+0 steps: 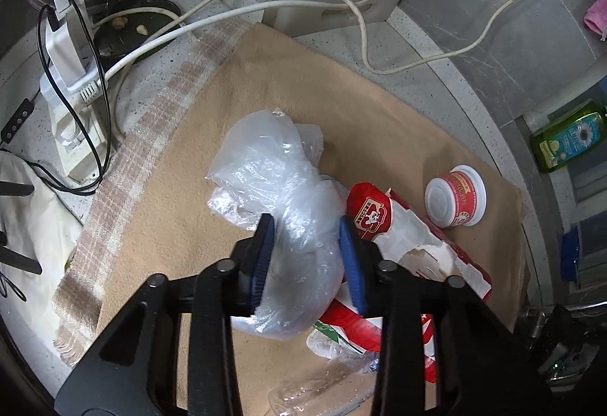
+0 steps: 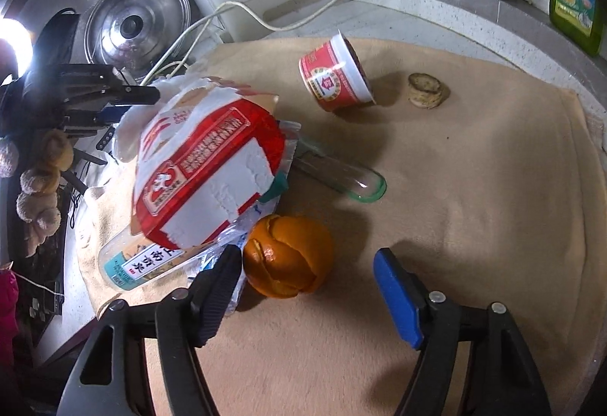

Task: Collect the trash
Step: 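Grasp the clear plastic bag with the left tool while the right tool grasps the orange peel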

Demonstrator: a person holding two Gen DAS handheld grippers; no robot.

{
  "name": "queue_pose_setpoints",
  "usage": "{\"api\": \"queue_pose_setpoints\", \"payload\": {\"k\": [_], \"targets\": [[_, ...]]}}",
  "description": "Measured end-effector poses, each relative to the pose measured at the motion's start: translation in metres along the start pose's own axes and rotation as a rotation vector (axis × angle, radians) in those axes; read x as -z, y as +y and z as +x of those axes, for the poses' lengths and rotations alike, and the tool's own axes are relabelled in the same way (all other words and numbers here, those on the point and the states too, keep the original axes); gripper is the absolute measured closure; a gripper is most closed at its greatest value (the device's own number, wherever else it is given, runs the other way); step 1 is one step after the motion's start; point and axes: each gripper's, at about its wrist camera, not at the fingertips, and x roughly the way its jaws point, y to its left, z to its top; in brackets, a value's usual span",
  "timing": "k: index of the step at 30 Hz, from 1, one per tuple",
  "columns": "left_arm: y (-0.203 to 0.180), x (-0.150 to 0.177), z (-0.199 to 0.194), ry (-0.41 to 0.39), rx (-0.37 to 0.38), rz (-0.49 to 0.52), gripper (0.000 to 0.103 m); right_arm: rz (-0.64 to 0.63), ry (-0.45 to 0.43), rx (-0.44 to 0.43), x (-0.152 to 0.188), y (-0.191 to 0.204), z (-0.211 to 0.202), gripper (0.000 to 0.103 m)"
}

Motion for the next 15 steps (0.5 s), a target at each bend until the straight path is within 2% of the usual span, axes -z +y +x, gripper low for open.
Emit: {"api": "queue_pose_setpoints", "payload": {"k": [5,7,15], "targets": [[0.003,0.001,-0.006,-0.021,0.01,-0.006,0.076,0.027,0.011,-0.014,-0.001,-0.003,0.007,0.037],[0.006,0.001,-0.009,-0.029,0.013,-0.011,0.077,0.021,0.011,-0.021,-0.002,-0.001,0.007,0.054],[0.018,0.001,-0.032,-0.093,0.006,-0.025,0.08,0.034,0.007,-0.031,0.0,0.0,0.002,0.06]]}}
